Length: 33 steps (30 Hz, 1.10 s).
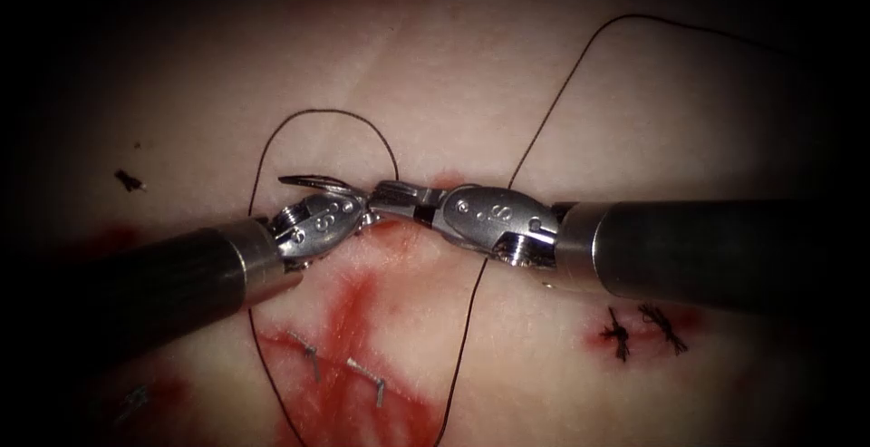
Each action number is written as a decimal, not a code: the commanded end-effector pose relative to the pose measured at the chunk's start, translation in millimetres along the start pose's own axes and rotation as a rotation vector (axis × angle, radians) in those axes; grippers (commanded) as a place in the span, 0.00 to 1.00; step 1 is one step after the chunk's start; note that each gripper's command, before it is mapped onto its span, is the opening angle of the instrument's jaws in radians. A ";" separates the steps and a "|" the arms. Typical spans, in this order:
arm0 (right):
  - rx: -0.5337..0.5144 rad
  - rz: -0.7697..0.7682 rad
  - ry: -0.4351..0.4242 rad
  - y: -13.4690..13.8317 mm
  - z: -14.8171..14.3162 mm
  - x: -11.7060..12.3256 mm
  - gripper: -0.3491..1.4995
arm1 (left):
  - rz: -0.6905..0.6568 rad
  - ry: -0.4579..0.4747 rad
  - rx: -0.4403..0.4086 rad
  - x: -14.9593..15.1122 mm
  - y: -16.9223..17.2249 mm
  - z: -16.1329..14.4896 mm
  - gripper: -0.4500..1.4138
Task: Wound Closure
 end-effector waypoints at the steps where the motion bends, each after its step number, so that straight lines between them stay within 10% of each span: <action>1: 0.010 -0.001 -0.016 -0.5 0.7 -0.4 0.00 | 0.013 -0.004 -0.003 -0.2 -0.1 0.8 0.00; 5: 0.016 0.000 -0.024 -0.6 0.4 -0.1 0.00 | 0.022 -0.021 -0.007 -0.4 0.0 0.8 0.00; 9: 0.015 0.009 -0.001 -0.6 0.0 0.3 0.00 | -0.034 -0.039 -0.013 -0.6 -0.1 1.1 0.53; 11: 0.011 0.013 0.019 -0.5 -0.2 0.5 0.00 | -0.044 -0.039 -0.012 -0.7 -0.2 1.2 0.61; 33: 0.176 0.523 0.150 2.8 -2.3 -1.0 0.00 | -0.130 0.045 -0.278 -0.9 1.4 -0.2 0.56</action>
